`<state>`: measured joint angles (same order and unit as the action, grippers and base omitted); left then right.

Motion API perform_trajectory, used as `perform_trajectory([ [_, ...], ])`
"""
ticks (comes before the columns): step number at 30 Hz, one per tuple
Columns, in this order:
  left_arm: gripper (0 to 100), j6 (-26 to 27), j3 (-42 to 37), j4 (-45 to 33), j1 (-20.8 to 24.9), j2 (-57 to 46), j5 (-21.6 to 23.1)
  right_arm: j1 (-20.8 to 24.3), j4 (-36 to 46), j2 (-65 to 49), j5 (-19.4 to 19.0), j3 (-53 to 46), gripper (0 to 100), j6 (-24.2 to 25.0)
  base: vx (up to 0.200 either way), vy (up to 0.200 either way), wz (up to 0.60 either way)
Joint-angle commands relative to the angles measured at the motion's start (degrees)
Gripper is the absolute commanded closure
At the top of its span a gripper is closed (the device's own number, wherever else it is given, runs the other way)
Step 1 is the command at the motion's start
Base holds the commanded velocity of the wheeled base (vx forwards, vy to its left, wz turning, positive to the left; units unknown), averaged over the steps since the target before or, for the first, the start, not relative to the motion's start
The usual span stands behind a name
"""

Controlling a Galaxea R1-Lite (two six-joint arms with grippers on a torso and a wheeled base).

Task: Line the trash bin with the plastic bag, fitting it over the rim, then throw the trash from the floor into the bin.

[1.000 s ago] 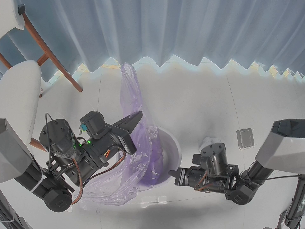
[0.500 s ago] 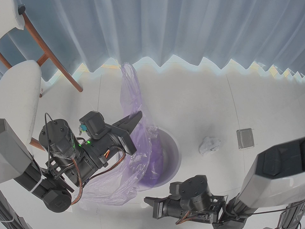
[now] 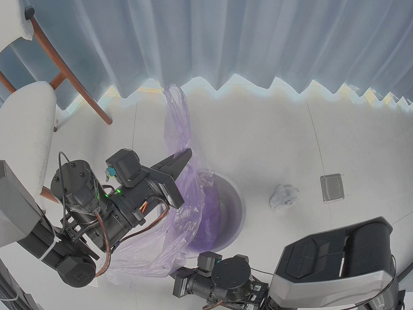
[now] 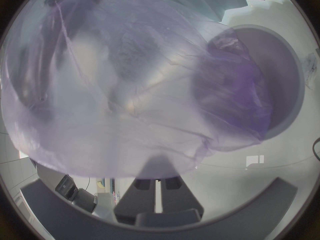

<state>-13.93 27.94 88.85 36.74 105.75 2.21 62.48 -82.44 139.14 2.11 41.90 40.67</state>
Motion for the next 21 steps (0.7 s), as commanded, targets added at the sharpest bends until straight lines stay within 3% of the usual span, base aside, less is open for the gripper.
perform_trajectory([
  [1, 100, 0.0, 0.0, 0.0, 0.0, -0.1, 0.0, -3.3, -0.8, 2.8, 0.7, 3.5, 100, -0.2, 0.0, 0.0, 0.0],
  [10, 100, 0.0, -0.3, 0.0, 0.1, 0.5, -0.1, -15.0, -0.2, 2.7, 0.6, 11.8, 100, -0.4, 0.0, 0.0, 0.0],
  [16, 100, 0.0, -1.0, 0.0, 0.3, 0.9, -0.1, -15.5, 3.4, 3.9, 0.5, 15.8, 100, -0.4, 0.0, 0.0, 0.0],
  [21, 100, 0.0, -1.1, 0.0, 0.3, 0.9, -0.1, -13.2, 4.8, 2.4, 0.5, 10.5, 100, -0.2, 0.0, 0.0, 0.0],
])
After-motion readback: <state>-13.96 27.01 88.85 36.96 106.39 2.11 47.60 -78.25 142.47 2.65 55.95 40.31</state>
